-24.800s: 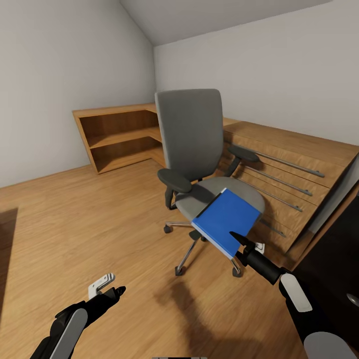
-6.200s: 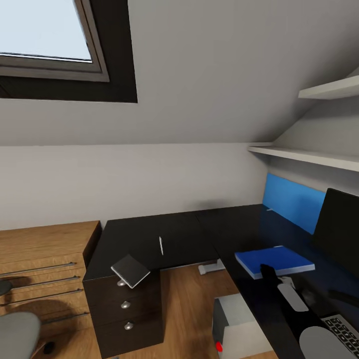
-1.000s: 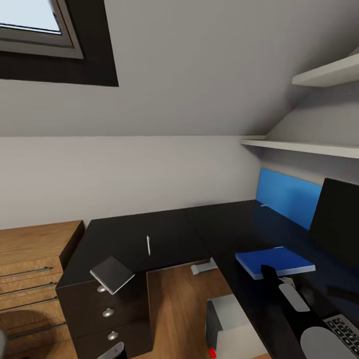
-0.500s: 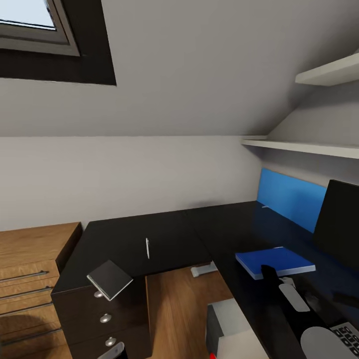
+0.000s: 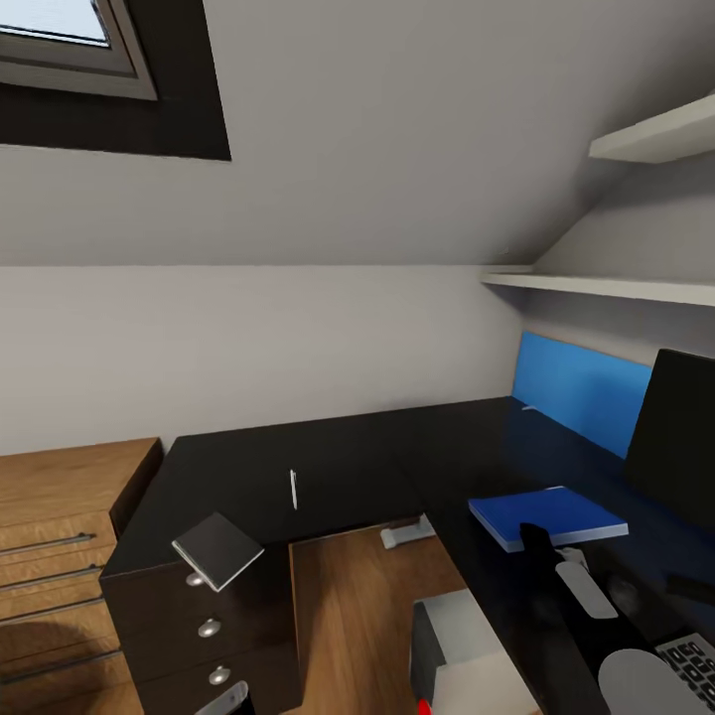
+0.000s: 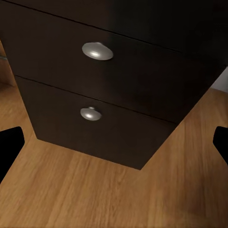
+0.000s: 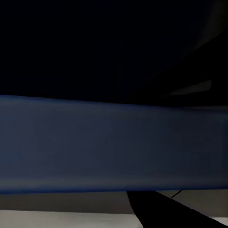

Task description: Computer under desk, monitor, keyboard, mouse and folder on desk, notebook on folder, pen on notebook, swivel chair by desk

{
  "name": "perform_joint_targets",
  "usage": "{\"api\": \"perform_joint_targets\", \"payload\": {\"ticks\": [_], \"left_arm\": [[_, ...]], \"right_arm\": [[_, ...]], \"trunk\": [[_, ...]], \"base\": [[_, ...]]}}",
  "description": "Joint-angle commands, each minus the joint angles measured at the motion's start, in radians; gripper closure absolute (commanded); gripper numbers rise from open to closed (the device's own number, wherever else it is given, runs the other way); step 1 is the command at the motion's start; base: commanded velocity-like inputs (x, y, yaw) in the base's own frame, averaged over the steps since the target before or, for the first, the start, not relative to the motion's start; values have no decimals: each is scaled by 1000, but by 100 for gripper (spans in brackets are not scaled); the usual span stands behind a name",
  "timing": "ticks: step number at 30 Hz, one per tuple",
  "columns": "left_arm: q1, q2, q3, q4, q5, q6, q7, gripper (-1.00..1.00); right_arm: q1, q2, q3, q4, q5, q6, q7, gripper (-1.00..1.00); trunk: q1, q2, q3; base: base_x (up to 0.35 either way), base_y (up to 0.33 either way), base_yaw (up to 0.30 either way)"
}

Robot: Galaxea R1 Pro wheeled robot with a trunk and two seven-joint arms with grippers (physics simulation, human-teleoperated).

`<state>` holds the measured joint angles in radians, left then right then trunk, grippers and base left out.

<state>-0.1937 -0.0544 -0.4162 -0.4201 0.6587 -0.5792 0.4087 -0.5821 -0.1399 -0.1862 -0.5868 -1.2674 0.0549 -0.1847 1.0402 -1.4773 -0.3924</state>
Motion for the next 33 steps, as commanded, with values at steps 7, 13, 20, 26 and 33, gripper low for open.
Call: {"api": "perform_joint_targets", "payload": {"ticks": [7,13,20,26,33], "left_arm": [[-1,1,-8,0,4,-4,9,-100],[-1,1,-7,0,4,-4,9,-100],[-1,1,-7,0,4,-4,9,-100],[-1,1,-7,0,4,-4,9,-100],[-1,1,-7,0,3,-5,8,-100]], "right_arm": [[0,-1,-2,18,-1,5,-7,100],[1,-1,-2,18,-1,5,-7,100],[1,-1,-2,18,-1,5,-7,100],[1,-1,-2,18,-1,5,-7,100],[1,-1,-2,18,-1,5,-7,100]], "trunk": [[27,-50,-23],[27,-50,-23],[27,-50,-23],[27,-50,-23],[27,-50,-23]], "base": [[0,0,0],[0,0,0],[0,0,0],[0,0,0],[0,0,0]]}}
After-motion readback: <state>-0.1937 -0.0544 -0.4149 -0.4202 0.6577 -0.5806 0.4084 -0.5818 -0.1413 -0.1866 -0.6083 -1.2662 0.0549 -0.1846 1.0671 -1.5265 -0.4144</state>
